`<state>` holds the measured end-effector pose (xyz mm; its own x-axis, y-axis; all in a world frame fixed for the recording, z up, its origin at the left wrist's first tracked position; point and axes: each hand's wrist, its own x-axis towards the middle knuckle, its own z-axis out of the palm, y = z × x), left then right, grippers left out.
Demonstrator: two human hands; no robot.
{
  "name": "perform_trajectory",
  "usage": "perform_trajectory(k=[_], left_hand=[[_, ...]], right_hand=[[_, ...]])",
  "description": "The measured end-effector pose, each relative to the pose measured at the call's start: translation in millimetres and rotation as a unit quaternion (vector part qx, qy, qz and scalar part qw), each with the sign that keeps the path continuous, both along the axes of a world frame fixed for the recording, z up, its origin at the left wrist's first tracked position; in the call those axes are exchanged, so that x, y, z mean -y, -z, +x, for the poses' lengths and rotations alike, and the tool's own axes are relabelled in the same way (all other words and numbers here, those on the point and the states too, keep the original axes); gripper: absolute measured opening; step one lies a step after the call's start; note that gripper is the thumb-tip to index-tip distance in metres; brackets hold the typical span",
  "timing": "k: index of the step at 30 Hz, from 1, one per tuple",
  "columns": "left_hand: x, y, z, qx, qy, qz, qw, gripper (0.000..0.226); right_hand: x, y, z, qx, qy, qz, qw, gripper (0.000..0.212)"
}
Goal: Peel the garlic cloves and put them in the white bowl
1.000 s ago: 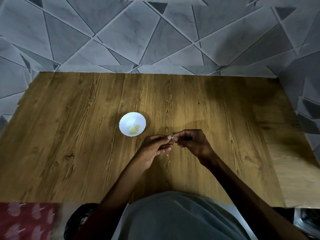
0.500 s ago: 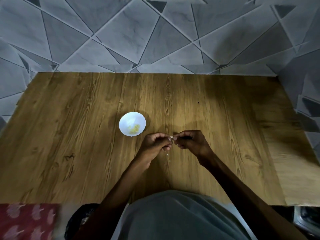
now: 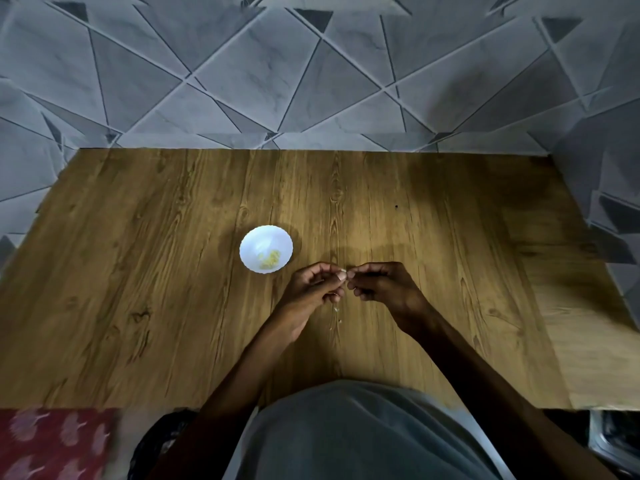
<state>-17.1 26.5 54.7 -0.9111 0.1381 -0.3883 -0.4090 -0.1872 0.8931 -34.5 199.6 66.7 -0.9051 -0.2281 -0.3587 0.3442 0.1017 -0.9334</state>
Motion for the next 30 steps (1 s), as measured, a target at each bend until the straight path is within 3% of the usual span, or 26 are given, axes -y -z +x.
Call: perform_trajectory(k=[7,13,17,23,27,30], left_hand=[[1.3,-5.0,1.3,0.014,0.031,0.030,0.999,0.012],[-2.5,-8.5,2.8,0.058,0.005,0.068,0.996,0.019],[-0.7,-7.9,5.5,0.075,-0.005,0.090,0.993,0.016],[7.9,0.2,9.9,0.057,-0.004,0.023,0.998,0.012],[10.6,4.3,16.0,0.044,0.020,-0.032,0.998,0.009],[8.7,9.1,16.9,-0.022,0.019,-0.093,0.995,0.009]], right_hand=[[1.3,-0.8,2.3,-0.091,-0.001,0.064,0.994,0.009],[4.9,3.6,6.6,-0.336,-0.015,0.223,0.915,0.007],[4.0,3.3,10.1,-0.392,-0.032,0.255,0.884,0.009],[3.4,8.5,12.1,-0.336,-0.013,0.227,0.914,0.010],[3.6,10.4,15.8,-0.201,0.007,0.160,0.966,0.009],[1.0,8.0,18.0,-0.074,0.017,0.080,0.994,0.008]])
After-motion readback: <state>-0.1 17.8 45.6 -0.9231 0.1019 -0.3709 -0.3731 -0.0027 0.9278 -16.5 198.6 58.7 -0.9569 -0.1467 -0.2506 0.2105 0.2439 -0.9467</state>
